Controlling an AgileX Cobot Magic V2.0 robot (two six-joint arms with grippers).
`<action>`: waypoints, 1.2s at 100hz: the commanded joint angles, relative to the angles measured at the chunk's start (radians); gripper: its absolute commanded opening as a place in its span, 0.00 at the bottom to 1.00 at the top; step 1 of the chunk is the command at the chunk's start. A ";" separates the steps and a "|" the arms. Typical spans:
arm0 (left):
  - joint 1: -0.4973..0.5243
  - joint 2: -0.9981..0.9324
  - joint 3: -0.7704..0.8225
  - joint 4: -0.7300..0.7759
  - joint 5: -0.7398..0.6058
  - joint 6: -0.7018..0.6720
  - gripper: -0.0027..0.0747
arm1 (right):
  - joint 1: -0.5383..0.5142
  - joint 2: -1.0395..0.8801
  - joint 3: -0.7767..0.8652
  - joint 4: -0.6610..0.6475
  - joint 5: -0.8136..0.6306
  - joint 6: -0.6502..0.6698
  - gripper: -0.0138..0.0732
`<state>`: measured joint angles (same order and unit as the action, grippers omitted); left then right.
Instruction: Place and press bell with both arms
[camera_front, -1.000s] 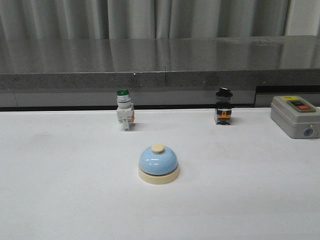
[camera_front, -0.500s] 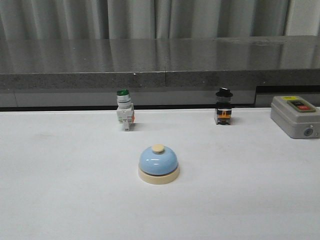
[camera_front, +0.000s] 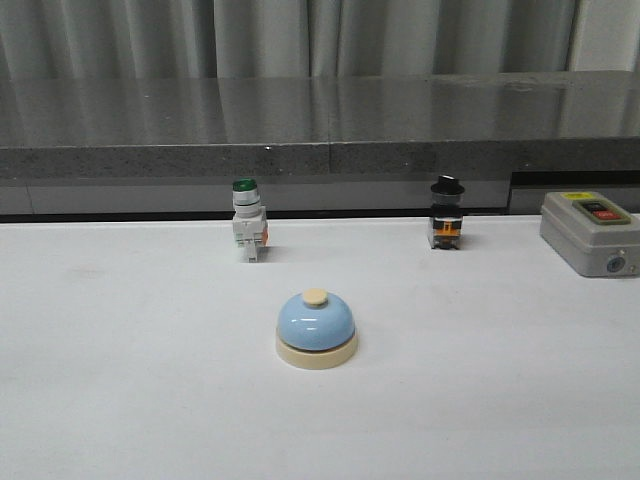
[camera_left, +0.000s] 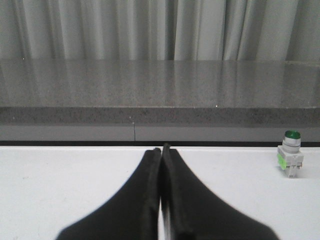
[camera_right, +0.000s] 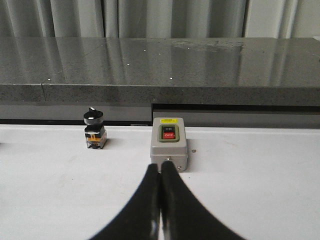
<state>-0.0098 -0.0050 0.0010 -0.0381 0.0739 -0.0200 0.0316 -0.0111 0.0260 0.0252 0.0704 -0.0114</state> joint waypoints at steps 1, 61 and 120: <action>0.003 -0.027 0.039 -0.026 -0.140 -0.007 0.01 | -0.004 -0.018 -0.014 0.002 -0.085 -0.002 0.09; 0.003 -0.030 0.042 -0.048 -0.111 -0.007 0.01 | -0.004 -0.016 -0.014 0.002 -0.085 -0.002 0.09; 0.003 -0.030 0.042 -0.048 -0.111 -0.007 0.01 | -0.004 0.050 -0.080 -0.002 0.115 -0.002 0.09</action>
<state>-0.0098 -0.0050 0.0010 -0.0788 0.0417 -0.0200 0.0316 -0.0059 0.0129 0.0252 0.1661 -0.0114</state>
